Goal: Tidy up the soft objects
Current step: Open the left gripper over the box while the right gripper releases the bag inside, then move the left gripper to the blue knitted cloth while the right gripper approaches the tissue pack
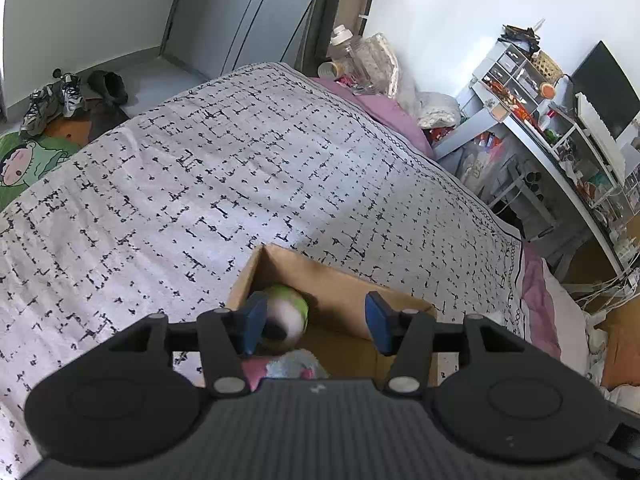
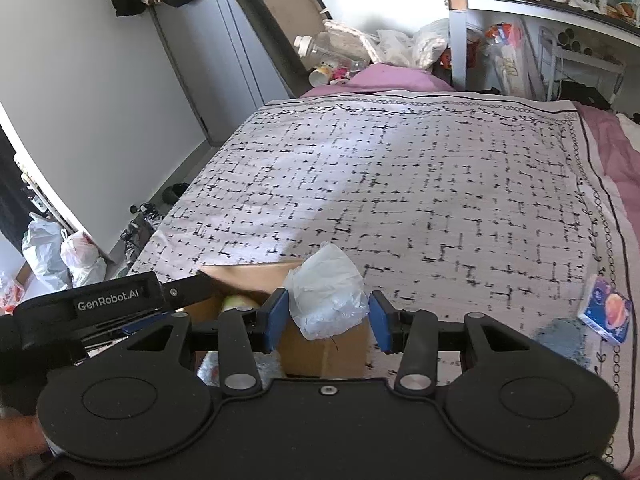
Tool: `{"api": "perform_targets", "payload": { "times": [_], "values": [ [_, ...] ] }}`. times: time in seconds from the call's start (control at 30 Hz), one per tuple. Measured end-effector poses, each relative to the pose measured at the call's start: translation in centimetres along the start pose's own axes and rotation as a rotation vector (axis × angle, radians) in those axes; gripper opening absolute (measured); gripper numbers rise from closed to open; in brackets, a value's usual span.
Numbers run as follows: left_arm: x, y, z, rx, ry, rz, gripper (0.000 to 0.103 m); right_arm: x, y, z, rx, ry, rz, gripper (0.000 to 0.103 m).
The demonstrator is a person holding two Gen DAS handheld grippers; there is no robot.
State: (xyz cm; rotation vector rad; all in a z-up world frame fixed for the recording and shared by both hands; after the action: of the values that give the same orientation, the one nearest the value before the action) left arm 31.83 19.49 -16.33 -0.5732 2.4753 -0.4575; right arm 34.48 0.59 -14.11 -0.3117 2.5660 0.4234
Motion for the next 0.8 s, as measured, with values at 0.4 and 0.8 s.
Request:
{"api": "perform_targets", "payload": {
  "times": [0.4,0.8],
  "values": [
    [0.3,0.5,-1.6,-0.006,-0.001,-0.01,0.063,0.3,-0.2,-1.1,0.027,-0.021,0.013,0.068],
    [1.9,-2.2,-2.3,-0.022,0.004,0.021,0.076,2.4,-5.7,-4.1,0.093,-0.031,0.061,0.085]
  ]
}}
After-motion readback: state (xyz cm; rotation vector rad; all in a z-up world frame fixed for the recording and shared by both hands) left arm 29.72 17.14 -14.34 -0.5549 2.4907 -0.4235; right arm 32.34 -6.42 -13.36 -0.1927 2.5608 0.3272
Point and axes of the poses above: each gripper's, at about its wrist camera, not at the fingertips, and z roughly the way its jaws point, y to its left, x to its underside, the point moved 6 cm from there along z, roughly the way its jaws point, and after that the axes turned 11 degrees about y, right-handed, at the moved point
